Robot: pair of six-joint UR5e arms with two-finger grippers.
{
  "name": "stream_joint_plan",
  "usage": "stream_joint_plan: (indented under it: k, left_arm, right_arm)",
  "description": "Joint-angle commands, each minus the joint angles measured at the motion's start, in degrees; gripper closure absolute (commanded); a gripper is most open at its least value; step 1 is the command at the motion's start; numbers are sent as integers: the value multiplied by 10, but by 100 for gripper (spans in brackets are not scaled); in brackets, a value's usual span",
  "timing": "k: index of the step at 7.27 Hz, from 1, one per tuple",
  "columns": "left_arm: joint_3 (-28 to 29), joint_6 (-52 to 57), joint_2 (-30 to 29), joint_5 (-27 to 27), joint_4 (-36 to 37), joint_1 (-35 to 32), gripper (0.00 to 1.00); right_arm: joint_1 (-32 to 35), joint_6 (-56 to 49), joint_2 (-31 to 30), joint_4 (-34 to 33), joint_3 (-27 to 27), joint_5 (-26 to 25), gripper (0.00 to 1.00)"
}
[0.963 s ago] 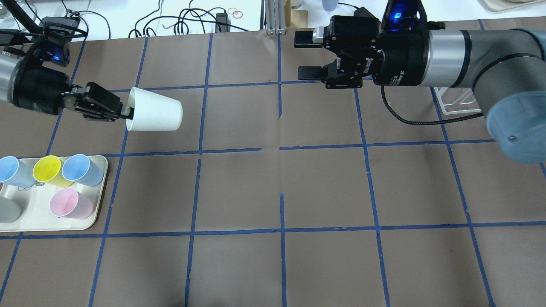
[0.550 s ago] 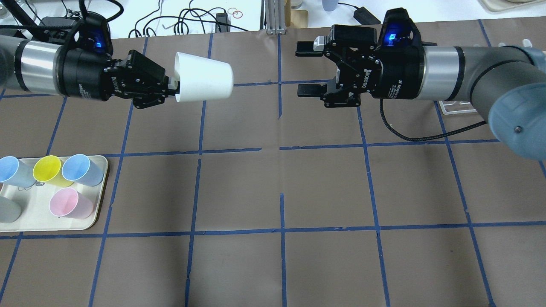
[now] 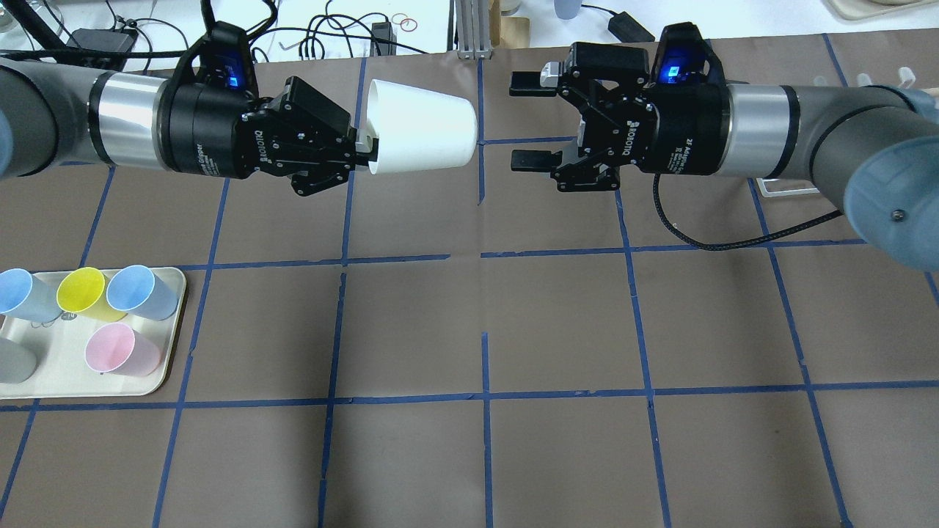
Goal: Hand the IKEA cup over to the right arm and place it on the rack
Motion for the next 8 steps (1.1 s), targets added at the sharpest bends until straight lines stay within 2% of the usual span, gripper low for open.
stream_joint_plan:
  k: [1, 8]
  left_arm:
    - [-5, -13, 4, -26, 1, -16, 100]
    - [-6, -24, 3, -38, 7, -29, 100]
  right_arm:
    - [0, 2, -4, 29, 0, 5, 0]
    - [12, 65, -32, 49, 0, 20, 2]
